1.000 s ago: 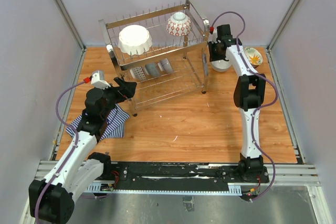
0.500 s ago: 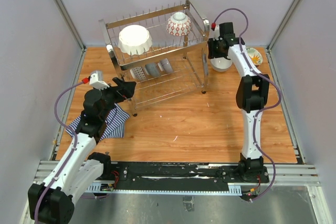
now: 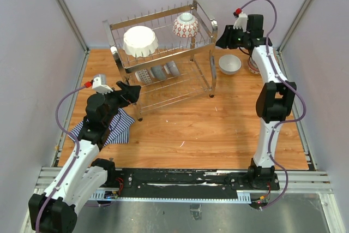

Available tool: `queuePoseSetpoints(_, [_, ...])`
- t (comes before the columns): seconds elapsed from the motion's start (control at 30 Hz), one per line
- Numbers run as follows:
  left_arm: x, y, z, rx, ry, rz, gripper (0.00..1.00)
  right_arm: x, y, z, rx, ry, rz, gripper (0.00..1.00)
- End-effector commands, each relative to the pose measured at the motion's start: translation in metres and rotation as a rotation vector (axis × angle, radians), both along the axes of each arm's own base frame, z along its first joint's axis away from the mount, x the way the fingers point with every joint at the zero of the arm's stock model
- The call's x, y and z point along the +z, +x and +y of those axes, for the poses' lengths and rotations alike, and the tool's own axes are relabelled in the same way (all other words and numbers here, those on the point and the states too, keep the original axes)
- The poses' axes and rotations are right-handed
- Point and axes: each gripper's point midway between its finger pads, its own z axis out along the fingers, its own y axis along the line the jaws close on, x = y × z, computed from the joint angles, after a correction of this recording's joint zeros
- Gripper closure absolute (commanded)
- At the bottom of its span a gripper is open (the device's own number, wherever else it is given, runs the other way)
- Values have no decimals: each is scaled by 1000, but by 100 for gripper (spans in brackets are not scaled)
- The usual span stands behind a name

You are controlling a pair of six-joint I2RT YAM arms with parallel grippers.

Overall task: Unload the bowls from the dish rack
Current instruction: Pick up the bowl from the dish rack.

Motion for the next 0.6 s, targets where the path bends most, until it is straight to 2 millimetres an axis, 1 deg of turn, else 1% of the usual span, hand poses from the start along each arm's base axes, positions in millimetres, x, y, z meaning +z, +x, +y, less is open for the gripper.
queuePoseSetpoints(0.0, [13, -2, -2, -8, 0, -39, 2, 15, -3, 33, 234, 236, -10, 59])
queuePoseSetpoints(0.07, [14, -1, -2, -8, 2, -43, 2, 14, -1, 41, 285, 287, -5, 59])
queuePoseSetpoints(0.1, [14, -1, -2, -9, 3, -47, 2, 11, 1, 44, 306, 310, 0, 59])
queuePoseSetpoints(0.3, [15, 2, -4, -19, 11, -62, 2, 14, 1, 62, 445, 462, -1, 59])
queuePoseSetpoints(0.4, [14, 3, -5, -22, 11, -63, 2, 8, -2, 72, 493, 502, 17, 59])
queuePoseSetpoints(0.57, [12, 5, -7, -30, 7, -61, 2, -6, -9, 86, 529, 509, 36, 58])
